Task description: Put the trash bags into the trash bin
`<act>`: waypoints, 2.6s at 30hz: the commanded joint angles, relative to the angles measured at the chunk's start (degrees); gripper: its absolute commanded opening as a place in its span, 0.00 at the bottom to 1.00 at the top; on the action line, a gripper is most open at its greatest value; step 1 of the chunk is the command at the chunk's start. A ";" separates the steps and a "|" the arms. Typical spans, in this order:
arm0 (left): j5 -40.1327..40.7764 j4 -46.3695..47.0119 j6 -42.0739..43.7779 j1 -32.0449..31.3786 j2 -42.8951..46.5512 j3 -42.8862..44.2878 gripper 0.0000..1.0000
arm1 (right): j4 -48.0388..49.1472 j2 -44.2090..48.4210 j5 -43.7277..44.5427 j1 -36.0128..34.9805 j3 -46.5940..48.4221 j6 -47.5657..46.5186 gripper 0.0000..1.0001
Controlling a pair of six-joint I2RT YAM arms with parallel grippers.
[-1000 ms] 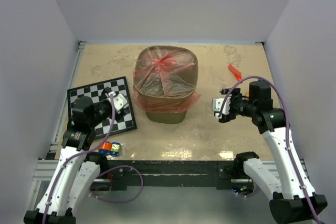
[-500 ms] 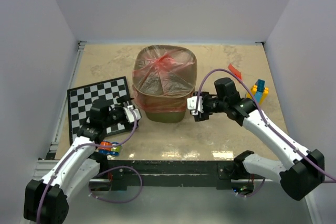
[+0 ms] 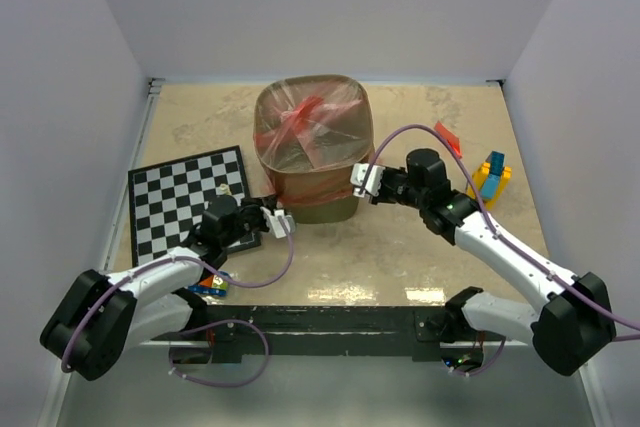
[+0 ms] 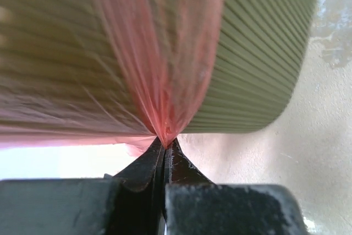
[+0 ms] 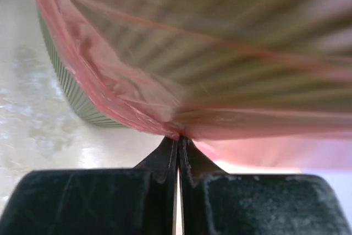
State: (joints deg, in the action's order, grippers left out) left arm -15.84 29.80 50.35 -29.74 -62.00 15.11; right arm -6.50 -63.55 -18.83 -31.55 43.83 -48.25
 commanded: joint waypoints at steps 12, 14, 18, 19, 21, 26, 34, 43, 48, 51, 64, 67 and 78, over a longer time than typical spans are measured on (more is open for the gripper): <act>-2.80 -2.03 7.57 -2.87 -3.66 1.50 0.00 | 1.50 -4.57 2.66 -1.50 -8.15 -11.96 0.00; -2.01 -2.90 7.40 -2.78 -3.13 1.76 0.00 | -0.78 -4.04 3.27 -1.41 -6.84 -12.22 0.08; -0.34 -10.18 7.49 -2.78 -0.24 3.78 0.00 | -12.81 -1.07 6.34 -0.28 -1.31 -10.48 0.42; -0.77 -13.51 7.48 -2.61 1.42 4.65 0.07 | -15.70 1.47 6.35 1.56 0.36 -9.16 0.48; -4.53 -23.43 6.61 -1.56 5.46 6.24 0.33 | -19.15 6.83 4.34 6.12 7.01 -3.37 0.63; -10.44 -40.06 1.44 -0.41 17.77 9.31 0.73 | -31.36 5.66 -7.69 8.79 32.91 3.24 0.86; -5.18 -42.21 -16.66 -0.41 24.12 12.04 0.76 | -49.08 -38.50 -16.49 -2.54 90.26 8.88 0.68; 4.23 -46.41 -18.71 5.91 30.08 17.40 0.76 | -56.43 -44.74 -8.25 -8.09 84.95 0.87 0.55; 4.15 -48.17 -20.99 6.97 33.26 17.32 0.77 | -56.34 -46.40 -4.03 -8.09 79.84 3.60 0.49; 3.44 -47.38 -22.22 8.81 33.52 17.14 0.76 | -56.34 -48.77 -3.58 -8.09 78.25 2.90 0.45; 4.59 -45.27 -25.47 12.16 35.19 15.47 0.77 | -49.14 -53.96 -5.16 -7.91 66.83 -3.24 0.41; 4.50 -44.83 -25.91 13.03 35.10 15.30 0.77 | -45.98 -54.22 -4.55 -7.91 64.63 -4.48 0.41; 4.15 -45.36 -26.79 15.23 33.70 15.82 0.77 | -44.91 -57.47 -6.57 -7.91 62.25 -6.24 0.41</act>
State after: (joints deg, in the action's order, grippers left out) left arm -11.73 -17.23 25.12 -15.62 -27.92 30.35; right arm -52.86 -119.96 -23.75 -39.68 107.18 -52.75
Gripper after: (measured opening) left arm 0.768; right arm 0.411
